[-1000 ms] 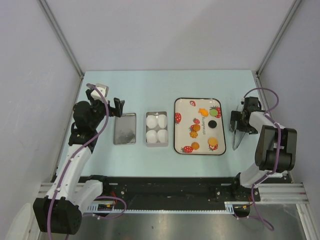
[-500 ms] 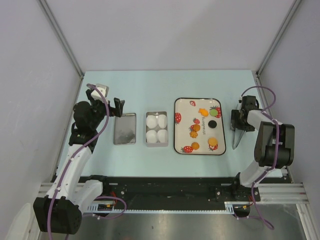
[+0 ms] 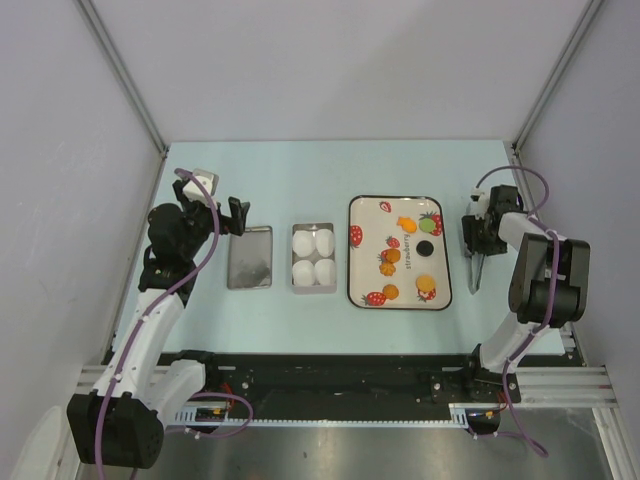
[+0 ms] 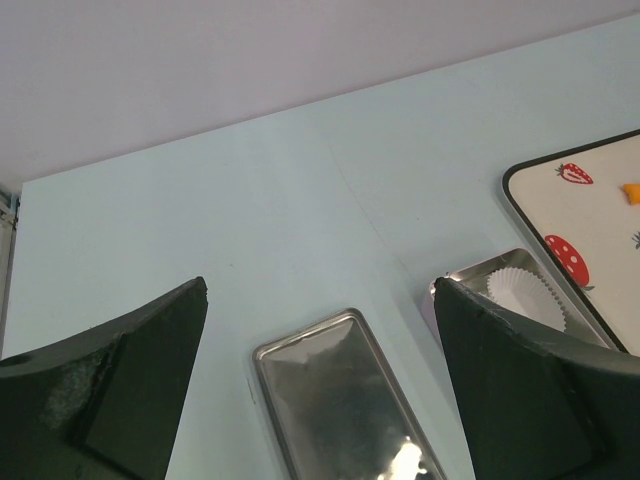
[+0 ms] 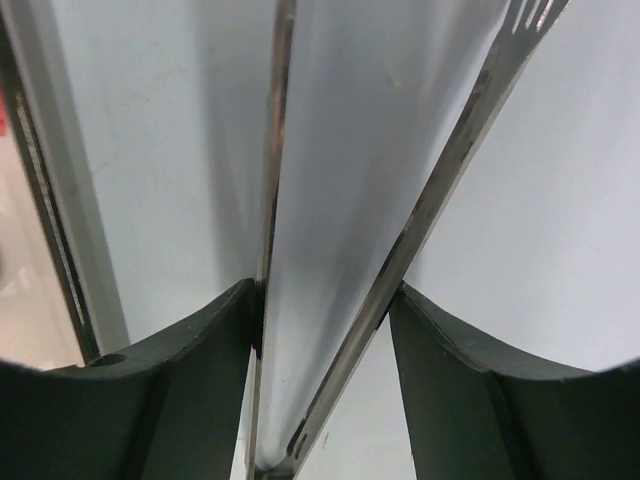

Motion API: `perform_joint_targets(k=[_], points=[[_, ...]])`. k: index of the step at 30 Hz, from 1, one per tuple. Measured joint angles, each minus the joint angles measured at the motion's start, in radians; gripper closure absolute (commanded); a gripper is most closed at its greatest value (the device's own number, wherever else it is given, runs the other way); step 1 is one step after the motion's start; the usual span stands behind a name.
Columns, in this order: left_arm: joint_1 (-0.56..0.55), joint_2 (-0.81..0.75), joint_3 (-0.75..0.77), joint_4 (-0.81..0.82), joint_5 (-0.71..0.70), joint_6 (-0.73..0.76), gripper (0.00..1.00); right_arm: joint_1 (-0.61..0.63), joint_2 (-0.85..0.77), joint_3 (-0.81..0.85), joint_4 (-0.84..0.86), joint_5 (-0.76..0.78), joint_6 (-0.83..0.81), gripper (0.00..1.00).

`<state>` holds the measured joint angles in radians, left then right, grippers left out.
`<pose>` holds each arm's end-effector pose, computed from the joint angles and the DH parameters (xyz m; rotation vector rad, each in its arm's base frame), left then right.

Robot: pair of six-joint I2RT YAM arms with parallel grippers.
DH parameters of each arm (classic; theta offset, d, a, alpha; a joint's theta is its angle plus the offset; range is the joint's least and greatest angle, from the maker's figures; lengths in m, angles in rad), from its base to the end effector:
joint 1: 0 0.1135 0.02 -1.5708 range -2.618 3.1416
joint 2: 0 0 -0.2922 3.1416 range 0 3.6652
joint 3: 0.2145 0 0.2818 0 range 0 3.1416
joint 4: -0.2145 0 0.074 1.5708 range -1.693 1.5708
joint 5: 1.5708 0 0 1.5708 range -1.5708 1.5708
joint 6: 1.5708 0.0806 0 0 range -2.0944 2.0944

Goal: Pack the cookies

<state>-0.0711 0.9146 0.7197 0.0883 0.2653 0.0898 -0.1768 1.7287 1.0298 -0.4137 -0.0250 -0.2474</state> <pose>0.2722 -0.0406 0.3344 0.3330 1.6445 -0.2083 0.3781 -0.0655 0.1322 -0.1026 2.6848 -0.0991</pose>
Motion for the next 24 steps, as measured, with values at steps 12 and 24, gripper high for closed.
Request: perform_joint_targets(k=[12,24], points=[[0.0,0.0,0.0,0.0,0.0,0.0,0.0,-0.001,0.01,0.067,-0.033,-0.048,-0.23,0.28],[0.0,0.0,0.0,0.0,0.0,0.002,0.0,-0.067,0.023,0.078,-0.078,-0.106,-0.246,0.23]])
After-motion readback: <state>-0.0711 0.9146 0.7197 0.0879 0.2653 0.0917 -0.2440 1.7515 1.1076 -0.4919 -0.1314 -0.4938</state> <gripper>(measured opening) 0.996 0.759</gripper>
